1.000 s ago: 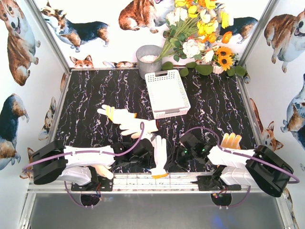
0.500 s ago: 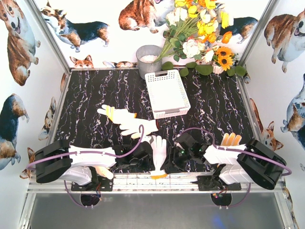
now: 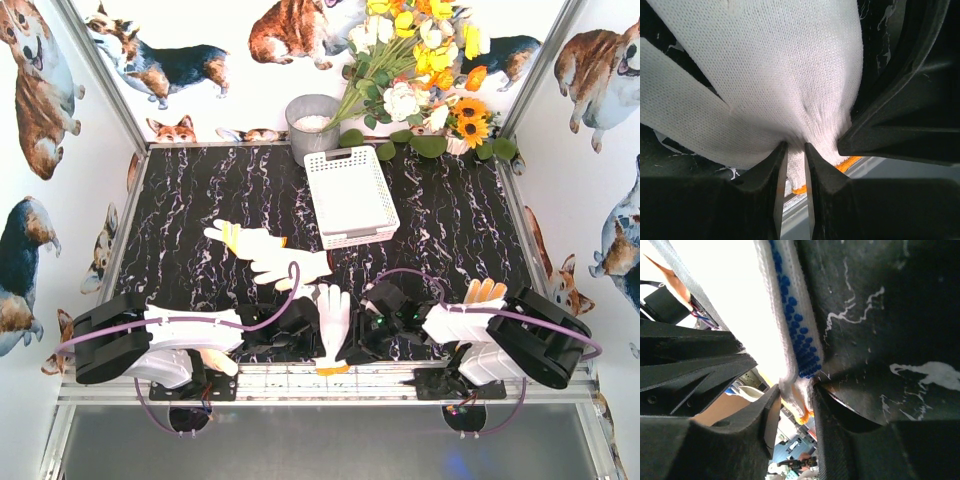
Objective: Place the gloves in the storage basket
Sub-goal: Pick up the glove from the center of the board.
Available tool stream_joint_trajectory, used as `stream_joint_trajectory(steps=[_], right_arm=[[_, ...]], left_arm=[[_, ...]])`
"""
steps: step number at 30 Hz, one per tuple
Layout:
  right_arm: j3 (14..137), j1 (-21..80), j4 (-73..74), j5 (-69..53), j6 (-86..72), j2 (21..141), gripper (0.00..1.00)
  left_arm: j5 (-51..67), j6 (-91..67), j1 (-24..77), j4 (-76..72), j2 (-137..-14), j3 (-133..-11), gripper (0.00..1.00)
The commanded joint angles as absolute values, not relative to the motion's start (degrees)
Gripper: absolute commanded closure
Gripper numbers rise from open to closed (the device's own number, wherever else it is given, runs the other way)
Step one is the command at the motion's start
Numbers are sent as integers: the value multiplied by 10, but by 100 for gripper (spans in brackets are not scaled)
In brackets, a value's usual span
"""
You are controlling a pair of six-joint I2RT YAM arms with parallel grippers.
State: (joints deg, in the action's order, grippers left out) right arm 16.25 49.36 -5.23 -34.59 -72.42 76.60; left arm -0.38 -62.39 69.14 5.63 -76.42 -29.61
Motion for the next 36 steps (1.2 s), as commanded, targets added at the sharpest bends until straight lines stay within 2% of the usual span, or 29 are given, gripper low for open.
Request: stream_joint_trajectory(steps=[1,8,10,13,16,18,23,28,36], right_arm=[[169,501,-61,-338,-732,780,70],[181,501,-21,-330,-744,736,92],[192,501,-6,-332,-751,732,96],[211,497,2,-348,-768,742,100],[216,491,-18,-364,-800,754,100],[216,486,-33,-370,-823,756,100],[214,464,-30,-376,-857,743,100],[207,436,-14,-375,-888,706,100],[204,414,-14,-389,-927,676,100]], left_arm=[[-24,-628,695,76,-763,-281,84],[-36,-602,696,82,-748,-290,81],[-46,-573,699,95,-741,-307,75],[-81,-523,714,124,-721,-341,58],[-136,-480,745,146,-694,-361,46],[-177,-458,769,146,-677,-360,42],[-252,-413,837,138,-658,-363,38],[-332,-345,909,155,-690,-397,35],[-381,-299,919,167,-761,-427,26]])
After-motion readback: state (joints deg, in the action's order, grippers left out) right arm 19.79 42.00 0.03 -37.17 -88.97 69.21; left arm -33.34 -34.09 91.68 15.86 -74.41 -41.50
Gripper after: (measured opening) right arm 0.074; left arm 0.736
